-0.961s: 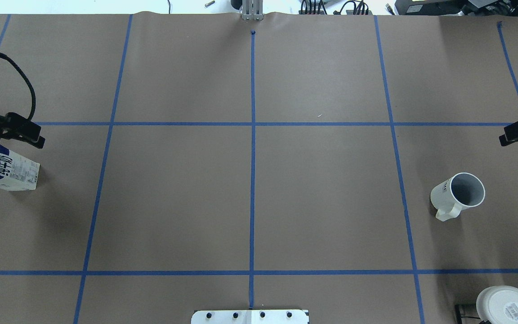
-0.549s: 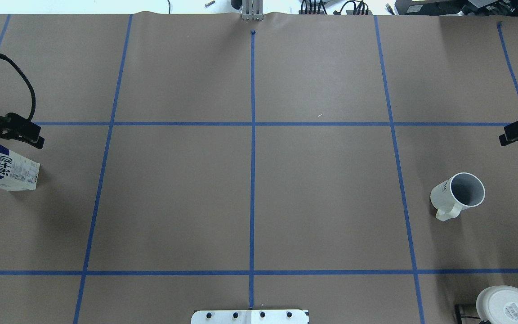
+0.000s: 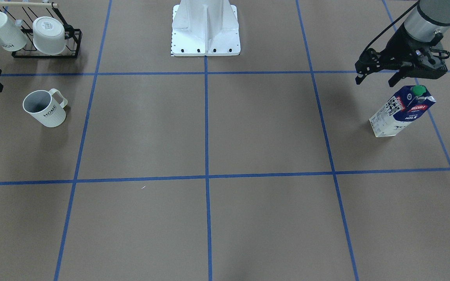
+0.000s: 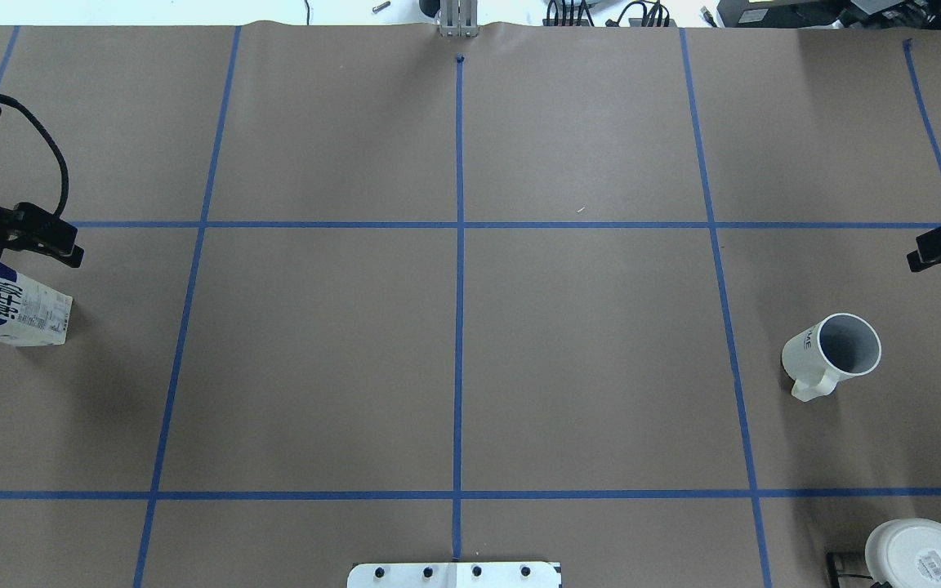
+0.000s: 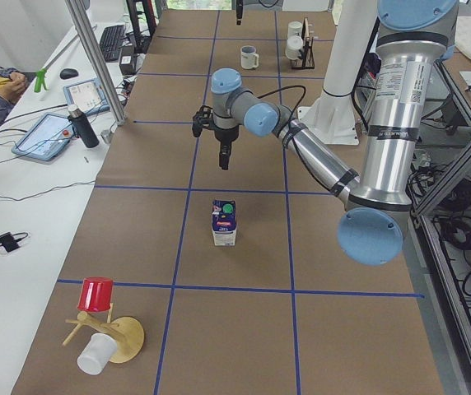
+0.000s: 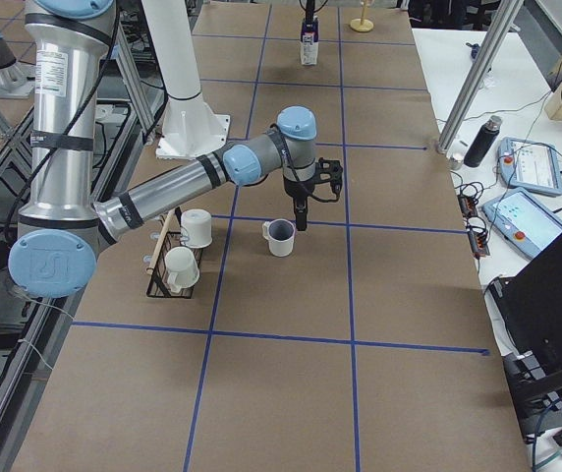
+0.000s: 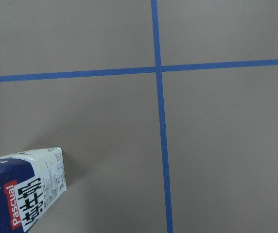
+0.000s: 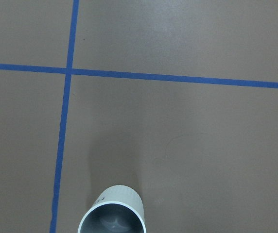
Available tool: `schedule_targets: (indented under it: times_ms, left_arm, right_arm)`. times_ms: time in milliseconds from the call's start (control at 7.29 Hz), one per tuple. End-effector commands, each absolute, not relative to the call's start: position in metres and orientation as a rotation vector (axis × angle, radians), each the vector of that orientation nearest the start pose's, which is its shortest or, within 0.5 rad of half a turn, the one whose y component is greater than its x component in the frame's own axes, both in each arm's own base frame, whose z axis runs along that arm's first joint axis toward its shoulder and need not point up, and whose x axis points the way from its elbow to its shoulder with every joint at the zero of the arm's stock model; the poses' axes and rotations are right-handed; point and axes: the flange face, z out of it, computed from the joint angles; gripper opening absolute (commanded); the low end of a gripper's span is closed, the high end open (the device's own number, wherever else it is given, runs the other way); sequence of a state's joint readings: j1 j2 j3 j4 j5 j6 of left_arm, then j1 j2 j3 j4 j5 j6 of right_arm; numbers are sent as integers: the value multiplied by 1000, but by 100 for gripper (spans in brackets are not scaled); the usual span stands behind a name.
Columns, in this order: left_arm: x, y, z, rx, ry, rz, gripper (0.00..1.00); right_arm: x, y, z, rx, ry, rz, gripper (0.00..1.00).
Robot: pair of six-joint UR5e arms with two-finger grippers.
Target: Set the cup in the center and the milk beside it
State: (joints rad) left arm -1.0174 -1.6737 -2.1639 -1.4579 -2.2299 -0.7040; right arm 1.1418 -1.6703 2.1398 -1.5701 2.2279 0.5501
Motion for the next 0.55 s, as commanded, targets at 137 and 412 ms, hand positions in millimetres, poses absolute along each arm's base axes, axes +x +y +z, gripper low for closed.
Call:
schedule_targets:
  times_ms: [137,412]
  left_arm:
    - [183,-437,352,52,845,37,98]
    - [183,-438,353,56,839,34,98]
  right_arm:
    - [-162,-416,438,48,-780,-135,100]
    - [-186,-424,479,-34,-727,-118,100]
